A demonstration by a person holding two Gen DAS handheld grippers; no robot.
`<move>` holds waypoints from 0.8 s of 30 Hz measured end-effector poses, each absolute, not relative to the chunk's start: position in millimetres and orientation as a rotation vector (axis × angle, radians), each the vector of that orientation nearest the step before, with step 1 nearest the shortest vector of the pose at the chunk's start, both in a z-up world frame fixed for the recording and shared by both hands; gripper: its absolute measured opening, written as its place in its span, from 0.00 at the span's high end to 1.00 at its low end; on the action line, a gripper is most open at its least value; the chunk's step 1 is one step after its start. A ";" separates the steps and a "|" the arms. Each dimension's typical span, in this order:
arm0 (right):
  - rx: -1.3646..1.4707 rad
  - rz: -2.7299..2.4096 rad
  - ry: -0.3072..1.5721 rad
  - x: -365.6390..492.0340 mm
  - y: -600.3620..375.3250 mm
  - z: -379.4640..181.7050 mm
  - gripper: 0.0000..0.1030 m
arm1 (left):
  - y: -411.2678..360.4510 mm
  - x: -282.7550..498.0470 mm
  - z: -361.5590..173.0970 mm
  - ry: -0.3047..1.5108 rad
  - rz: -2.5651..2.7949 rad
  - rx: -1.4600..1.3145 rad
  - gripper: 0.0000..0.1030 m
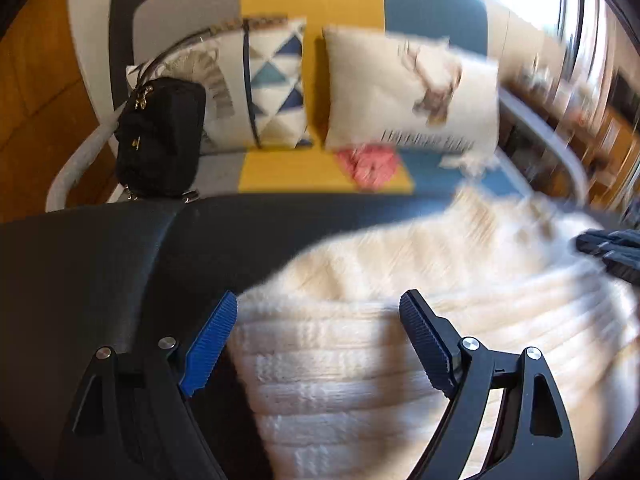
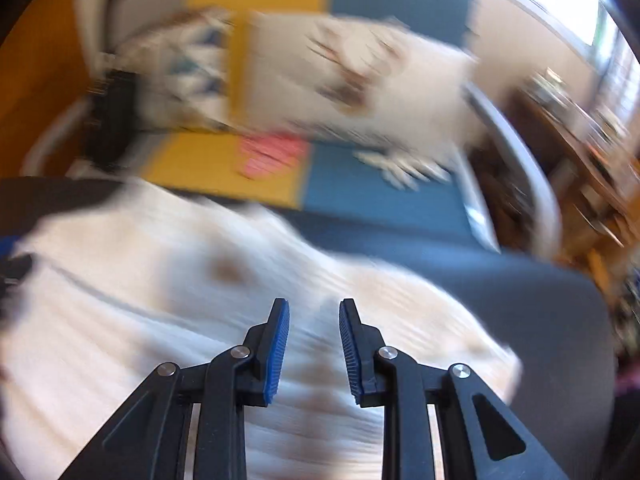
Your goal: Fold clothes
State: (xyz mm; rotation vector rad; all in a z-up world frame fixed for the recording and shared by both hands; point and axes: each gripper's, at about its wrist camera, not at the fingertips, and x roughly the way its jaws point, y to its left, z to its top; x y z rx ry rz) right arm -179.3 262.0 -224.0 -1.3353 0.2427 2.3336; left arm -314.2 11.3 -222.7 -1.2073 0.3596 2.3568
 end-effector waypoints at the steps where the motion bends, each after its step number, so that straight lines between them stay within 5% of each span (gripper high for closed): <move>1: -1.327 2.327 0.280 -173.9 270.7 -228.9 0.75 | 12.3 -316.6 -224.7 0.372 2.361 -1.223 0.12; 6: -1.229 2.410 0.343 -141.9 259.9 -191.4 0.75 | -20.0 -291.2 -185.9 0.185 2.388 -1.149 0.15; 14: -1.294 2.402 0.005 -115.6 199.3 -209.7 0.74 | -79.3 -208.5 -194.8 0.069 2.379 -1.197 0.15; 24: -1.242 2.608 0.156 -128.0 150.7 -167.1 0.74 | -99.8 -185.7 -182.4 -0.086 2.254 -1.143 0.15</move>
